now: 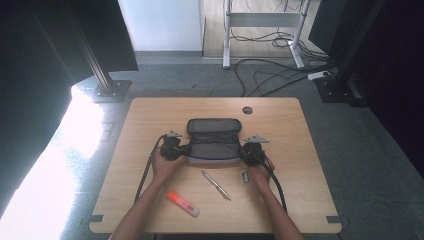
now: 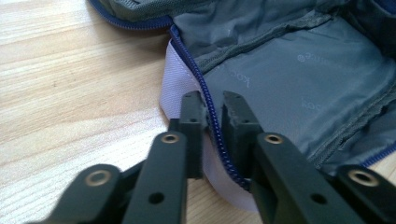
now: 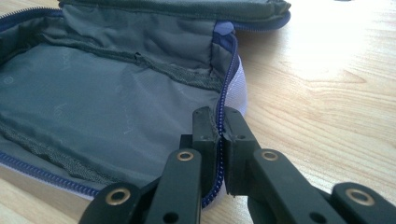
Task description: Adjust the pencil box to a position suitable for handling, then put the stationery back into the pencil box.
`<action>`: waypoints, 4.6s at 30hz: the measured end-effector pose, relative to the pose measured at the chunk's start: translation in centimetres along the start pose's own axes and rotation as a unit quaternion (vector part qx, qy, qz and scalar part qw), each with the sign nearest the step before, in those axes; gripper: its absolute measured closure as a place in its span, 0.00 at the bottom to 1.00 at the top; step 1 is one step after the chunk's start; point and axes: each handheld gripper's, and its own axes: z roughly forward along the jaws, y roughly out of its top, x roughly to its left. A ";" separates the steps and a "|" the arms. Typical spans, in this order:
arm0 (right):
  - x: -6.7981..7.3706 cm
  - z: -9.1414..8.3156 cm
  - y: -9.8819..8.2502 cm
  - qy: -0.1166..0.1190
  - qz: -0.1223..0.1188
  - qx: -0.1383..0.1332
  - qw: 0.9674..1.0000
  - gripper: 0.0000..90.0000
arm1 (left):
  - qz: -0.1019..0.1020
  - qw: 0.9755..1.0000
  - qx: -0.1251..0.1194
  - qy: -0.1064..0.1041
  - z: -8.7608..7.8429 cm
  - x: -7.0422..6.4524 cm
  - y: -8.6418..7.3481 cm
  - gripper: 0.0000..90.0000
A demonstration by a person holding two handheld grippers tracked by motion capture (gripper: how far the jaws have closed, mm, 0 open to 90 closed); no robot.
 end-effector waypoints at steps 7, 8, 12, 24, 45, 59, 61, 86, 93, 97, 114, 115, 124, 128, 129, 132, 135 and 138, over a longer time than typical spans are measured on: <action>0.0 -0.2 0.0 -0.001 0.003 -0.001 1.000 0.79 | -0.013 1.000 -0.003 0.003 0.2 0.1 0.0 0.54; 0.1 -0.3 0.0 -0.002 0.001 -0.002 1.000 0.75 | -0.012 1.000 -0.006 0.007 0.1 0.1 0.1 0.50; 0.0 -0.8 0.1 -0.005 0.005 -0.017 1.000 0.64 | -0.018 0.999 -0.022 0.015 -0.3 0.3 0.3 0.38; -0.6 -3.2 0.5 0.023 0.010 -0.056 0.998 0.45 | -0.007 0.998 -0.054 0.006 -2.1 -0.2 0.7 0.34; -1.5 -6.9 -1.8 0.064 -0.016 -0.066 0.996 0.40 | 0.011 0.995 -0.096 -0.025 -8.7 -1.6 -2.0 0.26; -1.0 -9.1 -4.1 0.067 -0.019 -0.056 0.996 0.39 | -0.006 0.995 -0.091 -0.041 -10.4 -0.8 -5.7 0.27; -0.9 -9.2 -4.6 0.066 -0.020 -0.053 0.996 0.39 | -0.009 0.995 -0.092 -0.043 -10.7 -0.9 -6.3 0.27; 0.1 -9.8 -7.5 0.056 -0.013 -0.020 0.998 0.43 | -0.021 0.997 -0.075 -0.024 -10.6 -0.3 -9.9 0.30; 0.6 -8.6 -7.2 0.045 -0.009 -0.011 0.999 0.47 | -0.022 0.997 -0.076 -0.025 -10.5 -0.1 -9.9 0.30; 1.1 -8.0 -6.9 0.039 -0.010 -0.004 0.999 0.49 | -0.023 0.997 -0.075 -0.027 -10.5 -0.1 -9.9 0.30; 2.4 -6.2 -6.7 0.009 -0.034 0.024 0.999 0.64 | -0.023 0.997 -0.070 -0.029 -10.4 -0.1 -9.9 0.30; 2.4 -6.2 -6.7 0.009 -0.035 0.024 0.999 0.64 | -0.023 0.997 -0.070 -0.029 -10.4 -0.1 -9.9 0.30; 2.9 -6.4 -6.8 0.006 -0.051 0.024 0.998 0.80 | -0.031 0.996 -0.077 -0.028 -10.7 0.0 -10.0 0.30; 2.8 -6.4 -6.8 0.010 -0.049 0.024 0.998 0.80 | -0.031 0.996 -0.079 -0.026 -10.8 0.1 -10.0 0.31; 2.8 -6.4 -6.9 0.011 -0.048 0.024 0.998 0.80 | -0.032 0.996 -0.081 -0.025 -10.8 0.1 -10.0 0.31; 2.7 -6.5 -6.9 0.015 -0.048 0.024 0.998 0.80 | -0.035 0.996 -0.083 -0.024 -10.7 0.2 -9.9 0.31; 2.5 -6.6 -6.9 0.021 -0.046 0.024 0.998 0.81 | -0.034 0.996 -0.081 -0.024 -10.6 0.3 -9.9 0.31; 2.3 -6.9 -6.9 0.025 -0.041 0.019 0.999 0.81 | -0.033 0.996 -0.080 -0.025 -10.4 0.2 -9.8 0.31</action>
